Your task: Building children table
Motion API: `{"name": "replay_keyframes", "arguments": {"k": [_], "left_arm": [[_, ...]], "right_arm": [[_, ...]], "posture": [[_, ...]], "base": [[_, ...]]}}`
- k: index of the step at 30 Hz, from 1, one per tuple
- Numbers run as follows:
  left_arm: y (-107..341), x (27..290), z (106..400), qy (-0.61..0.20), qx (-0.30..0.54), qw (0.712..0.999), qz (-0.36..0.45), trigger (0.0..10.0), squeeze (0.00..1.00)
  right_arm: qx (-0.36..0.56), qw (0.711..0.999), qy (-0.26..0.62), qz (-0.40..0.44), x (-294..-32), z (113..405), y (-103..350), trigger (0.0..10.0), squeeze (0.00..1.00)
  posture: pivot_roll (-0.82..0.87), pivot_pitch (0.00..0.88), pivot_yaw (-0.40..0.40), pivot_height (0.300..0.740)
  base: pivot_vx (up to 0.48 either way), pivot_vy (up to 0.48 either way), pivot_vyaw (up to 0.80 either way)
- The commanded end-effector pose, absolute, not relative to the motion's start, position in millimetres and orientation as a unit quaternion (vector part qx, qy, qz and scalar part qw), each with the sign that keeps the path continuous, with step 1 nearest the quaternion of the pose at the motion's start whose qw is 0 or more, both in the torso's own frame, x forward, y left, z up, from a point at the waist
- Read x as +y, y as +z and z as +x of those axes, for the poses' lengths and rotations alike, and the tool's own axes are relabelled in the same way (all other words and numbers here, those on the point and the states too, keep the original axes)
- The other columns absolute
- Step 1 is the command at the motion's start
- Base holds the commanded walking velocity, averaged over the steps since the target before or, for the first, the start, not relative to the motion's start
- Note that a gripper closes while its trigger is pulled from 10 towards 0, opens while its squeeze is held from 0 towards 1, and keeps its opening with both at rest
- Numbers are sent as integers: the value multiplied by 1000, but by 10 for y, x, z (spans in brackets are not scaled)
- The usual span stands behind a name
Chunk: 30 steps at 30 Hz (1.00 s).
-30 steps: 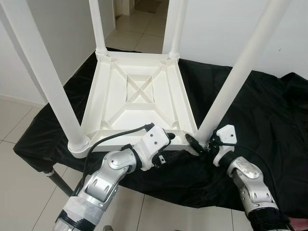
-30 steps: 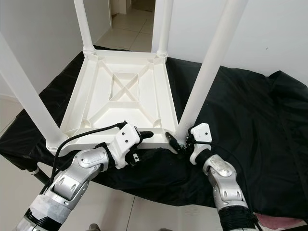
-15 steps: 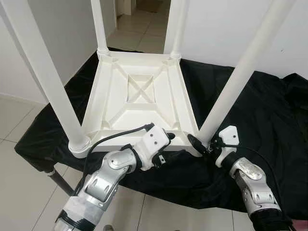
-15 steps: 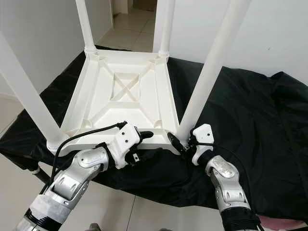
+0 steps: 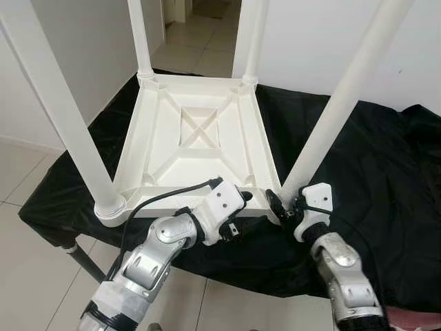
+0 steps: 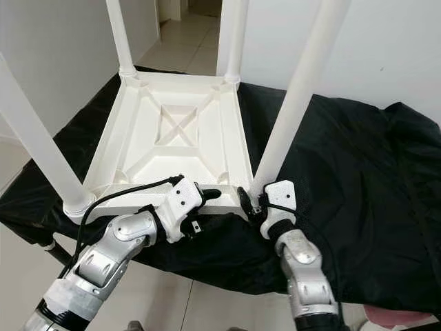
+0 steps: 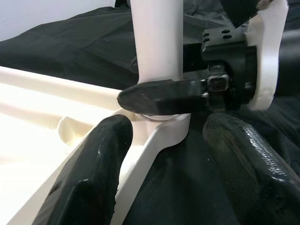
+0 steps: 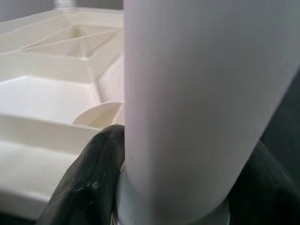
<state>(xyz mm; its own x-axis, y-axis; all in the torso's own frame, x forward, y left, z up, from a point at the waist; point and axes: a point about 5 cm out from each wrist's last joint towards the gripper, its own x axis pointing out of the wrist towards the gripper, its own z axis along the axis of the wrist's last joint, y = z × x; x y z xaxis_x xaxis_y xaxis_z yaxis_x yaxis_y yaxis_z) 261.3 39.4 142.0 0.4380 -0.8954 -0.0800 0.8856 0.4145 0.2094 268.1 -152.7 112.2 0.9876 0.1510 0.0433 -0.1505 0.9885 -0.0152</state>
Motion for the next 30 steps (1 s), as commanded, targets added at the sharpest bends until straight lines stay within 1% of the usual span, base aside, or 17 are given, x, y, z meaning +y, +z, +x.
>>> {"name": "replay_keyframes", "arguments": {"k": [1,2,3,4,5,7,8,9,14,15,17,18,21,24,27,28,30], "left_arm": [[1412,373,2601,-537,-18,836,113,10000,0],[1411,376,2605,-537,-18,836,113,10000,0],[1411,376,2605,-537,-18,836,113,10000,0],[1410,378,2607,-536,-17,836,114,10000,0],[1410,382,2612,-535,-17,837,114,10000,0],[1411,385,2615,-534,-18,838,114,10000,0],[1411,385,2615,-534,-18,838,114,10000,0],[1412,387,2617,-533,-18,839,114,10000,0],[1392,387,2617,-533,-16,838,120,10000,0],[1383,398,2629,-531,-14,838,123,10000,0],[1382,403,2636,-530,-13,839,124,10000,0],[1382,407,2640,-529,-12,839,125,10000,0],[1353,421,2652,-527,1,840,130,10000,0],[1262,478,2718,-510,40,847,142,10000,0],[1241,493,2735,-505,48,849,146,10000,0],[1204,524,2774,-492,57,853,164,10000,0],[1179,546,2801,-483,62,855,177,10000,0]], "right_arm": [[-24,999,23,15,-1612,2676,1142,10000,0],[-17,999,-24,27,-1618,2659,1108,10000,0],[-17,999,-24,27,-1618,2659,1108,10000,0],[-12,997,-67,45,-1611,2641,1088,10000,0],[-5,995,-78,63,-1533,2647,1078,10000,0],[-4,995,-65,78,-1435,2662,1089,10000,0],[-4,995,-65,78,-1435,2662,1089,10000,0],[-4,995,-40,87,-1325,2674,1121,10000,0],[-14,997,-29,68,-1322,2671,1167,10000,0],[-16,997,-13,69,-1313,2672,1178,10000,855],[-13,997,-9,74,-1297,2671,1181,10000,855],[-12,997,-3,80,-1280,2667,1187,10000,1000],[-16,997,6,77,-1264,2666,1211,10000,1000],[-28,997,22,76,-1278,2673,1266,10000,1000],[-29,997,26,72,-1287,2672,1275,10000,1000],[-32,997,28,68,-1311,2669,1284,10000,0],[-34,997,30,67,-1329,2668,1291,10000,0]], "posture": [[-78,0,-46,740],[-77,0,-48,740],[-77,0,-48,740],[-74,0,-50,740],[-72,0,-51,740],[-71,0,-51,740],[-71,0,-51,740],[-71,0,-51,740],[-74,0,-50,740],[-74,0,-50,740],[-74,0,-50,740],[-69,0,-53,740],[-68,0,-54,740],[-68,0,-53,740],[-68,0,-53,740],[-70,0,-51,740],[-70,0,-51,740]], "base": [[0,0,0],[0,0,0],[0,0,0],[0,0,0],[0,0,0],[0,0,0],[0,0,0],[0,0,0],[0,0,0],[0,0,0],[0,0,0],[0,0,0],[0,0,0],[0,0,0],[0,0,0],[0,0,0],[0,0,0]]}}
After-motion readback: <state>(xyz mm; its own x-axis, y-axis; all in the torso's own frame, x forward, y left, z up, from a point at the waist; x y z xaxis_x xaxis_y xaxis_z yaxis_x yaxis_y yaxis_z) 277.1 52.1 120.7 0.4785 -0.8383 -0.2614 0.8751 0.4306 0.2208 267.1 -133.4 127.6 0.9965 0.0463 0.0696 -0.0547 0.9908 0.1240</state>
